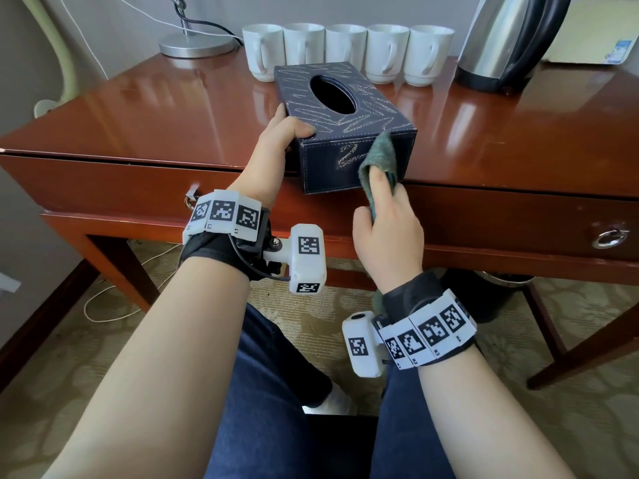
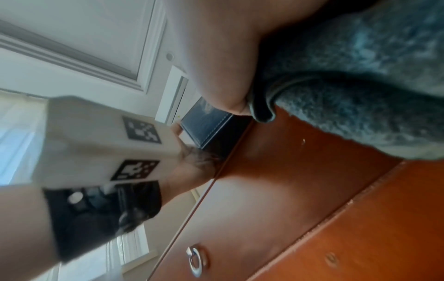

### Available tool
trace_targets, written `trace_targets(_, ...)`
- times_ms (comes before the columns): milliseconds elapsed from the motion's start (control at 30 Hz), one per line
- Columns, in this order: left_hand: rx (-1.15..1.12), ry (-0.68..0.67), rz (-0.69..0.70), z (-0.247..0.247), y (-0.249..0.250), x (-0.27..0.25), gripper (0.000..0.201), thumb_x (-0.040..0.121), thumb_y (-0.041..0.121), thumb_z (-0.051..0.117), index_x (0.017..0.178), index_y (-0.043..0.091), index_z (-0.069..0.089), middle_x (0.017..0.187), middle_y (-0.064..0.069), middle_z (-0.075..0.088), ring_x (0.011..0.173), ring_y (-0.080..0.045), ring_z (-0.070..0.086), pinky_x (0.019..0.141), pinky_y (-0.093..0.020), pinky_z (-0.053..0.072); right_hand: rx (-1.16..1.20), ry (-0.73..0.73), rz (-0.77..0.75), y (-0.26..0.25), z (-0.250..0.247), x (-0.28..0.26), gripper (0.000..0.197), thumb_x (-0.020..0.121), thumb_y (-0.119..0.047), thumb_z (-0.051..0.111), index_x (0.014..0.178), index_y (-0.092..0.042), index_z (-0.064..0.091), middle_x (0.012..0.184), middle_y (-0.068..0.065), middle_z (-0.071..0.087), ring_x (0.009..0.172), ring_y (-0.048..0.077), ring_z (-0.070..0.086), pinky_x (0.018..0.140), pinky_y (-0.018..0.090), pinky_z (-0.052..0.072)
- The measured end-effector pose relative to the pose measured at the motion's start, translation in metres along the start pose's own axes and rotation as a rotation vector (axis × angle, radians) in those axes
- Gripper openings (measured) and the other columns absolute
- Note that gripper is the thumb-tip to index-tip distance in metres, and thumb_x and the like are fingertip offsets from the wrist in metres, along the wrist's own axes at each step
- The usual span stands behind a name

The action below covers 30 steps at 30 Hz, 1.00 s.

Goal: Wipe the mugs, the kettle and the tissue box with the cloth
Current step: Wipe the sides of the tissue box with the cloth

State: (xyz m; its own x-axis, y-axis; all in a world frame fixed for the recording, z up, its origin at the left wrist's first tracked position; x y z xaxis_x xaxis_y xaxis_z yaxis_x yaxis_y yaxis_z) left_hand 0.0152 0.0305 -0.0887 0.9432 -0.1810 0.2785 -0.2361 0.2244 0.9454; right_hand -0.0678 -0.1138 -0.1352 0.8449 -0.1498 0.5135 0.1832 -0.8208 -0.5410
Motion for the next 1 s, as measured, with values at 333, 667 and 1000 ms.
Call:
trace_targets(333,0.002,-0.003,-0.005,0.000,-0.001,-0.001,0.064,0.057,0.035,0.060,0.116,0.012,0.054,0.107,-0.003,0.064,0.096,-0.018,0.059,0.088,-0.030,0.047,-0.001,-0.004,0.032,0.002,0.001,-0.003,0.053,0.090,-0.009,0.048,0.142,-0.018,0.042,0.111,0.016,0.053,0.085,0.037,0.055,0.064,0.031,0.033)
trace_targets(667,-0.017,-0.017,-0.005,0.002,0.001,-0.002,0.069,0.057,0.034,0.060,0.121,0.010,0.052,0.110,-0.006,0.063,0.099,-0.019,0.058,0.091,-0.032,0.046,-0.077,-0.032,-0.108,-0.010,0.009,-0.011,0.047,0.079,-0.006,0.055,0.124,-0.016,0.060,0.089,0.017,0.055,0.059,0.039,0.055,0.054,0.029,0.027)
trace_targets(1000,-0.002,0.027,-0.016,-0.002,-0.001,0.000,0.073,0.060,0.034,0.063,0.125,0.004,0.051,0.122,-0.012,0.060,0.111,-0.028,0.055,0.112,-0.053,0.033,0.006,0.005,-0.156,-0.033,0.006,-0.002,0.051,0.080,-0.009,0.051,0.131,-0.014,0.055,0.093,0.017,0.058,0.066,0.038,0.056,0.056,0.029,0.031)
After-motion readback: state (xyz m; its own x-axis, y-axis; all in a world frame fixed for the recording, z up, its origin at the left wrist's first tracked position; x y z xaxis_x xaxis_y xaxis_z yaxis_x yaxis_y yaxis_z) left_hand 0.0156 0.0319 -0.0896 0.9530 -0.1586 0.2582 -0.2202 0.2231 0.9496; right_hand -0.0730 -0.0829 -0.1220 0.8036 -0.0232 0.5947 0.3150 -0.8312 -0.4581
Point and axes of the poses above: each hand's wrist, its own x-axis towards the middle knuckle, its own z-axis out of the palm, y = z × x, the point moved 4 cm from there along x, towards the middle knuckle
